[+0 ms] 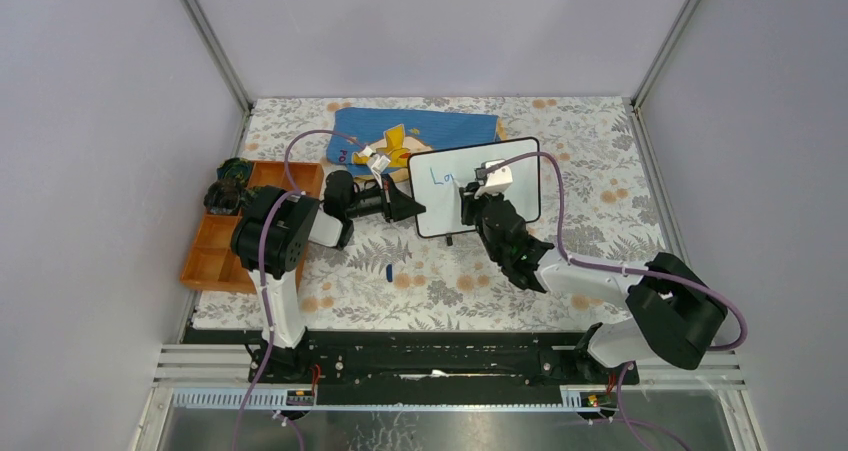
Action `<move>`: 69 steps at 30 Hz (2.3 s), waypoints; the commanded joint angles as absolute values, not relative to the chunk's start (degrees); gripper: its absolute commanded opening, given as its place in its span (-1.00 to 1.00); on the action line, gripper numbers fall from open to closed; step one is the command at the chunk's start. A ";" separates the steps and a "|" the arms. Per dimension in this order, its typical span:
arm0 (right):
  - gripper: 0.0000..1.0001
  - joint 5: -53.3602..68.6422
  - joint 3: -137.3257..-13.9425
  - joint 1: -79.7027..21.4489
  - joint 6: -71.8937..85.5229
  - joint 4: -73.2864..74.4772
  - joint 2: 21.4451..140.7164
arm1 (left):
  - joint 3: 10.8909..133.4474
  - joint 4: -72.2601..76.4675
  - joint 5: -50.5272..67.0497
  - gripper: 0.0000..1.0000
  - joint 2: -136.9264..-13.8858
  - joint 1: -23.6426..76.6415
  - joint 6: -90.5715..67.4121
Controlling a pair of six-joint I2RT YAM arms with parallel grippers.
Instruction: Write a sentence on the whiteboard
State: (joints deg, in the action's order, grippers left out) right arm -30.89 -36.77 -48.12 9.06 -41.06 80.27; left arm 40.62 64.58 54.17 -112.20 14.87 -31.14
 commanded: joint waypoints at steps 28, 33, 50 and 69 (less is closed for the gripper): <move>-1.00 -34.50 -40.05 -46.25 7.56 -41.27 79.61 | 40.27 58.23 53.51 -1.00 -112.79 15.99 -28.22; -1.00 -34.20 -40.60 -45.92 7.49 -41.44 79.72 | 40.28 58.01 53.48 -1.00 -112.81 16.07 -28.05; -1.00 -33.21 -34.99 -45.82 10.03 -38.31 71.41 | 40.34 57.70 53.44 -1.00 -112.79 16.16 -27.88; -1.00 -30.07 -36.03 -45.30 12.45 -42.73 74.95 | 40.48 56.85 53.42 -1.00 -112.69 16.42 -27.42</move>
State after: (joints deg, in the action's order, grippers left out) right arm -30.39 -34.00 -46.30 11.51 -39.29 74.48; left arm 40.82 63.46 54.17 -111.90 15.27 -30.17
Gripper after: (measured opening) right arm 0.179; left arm 0.171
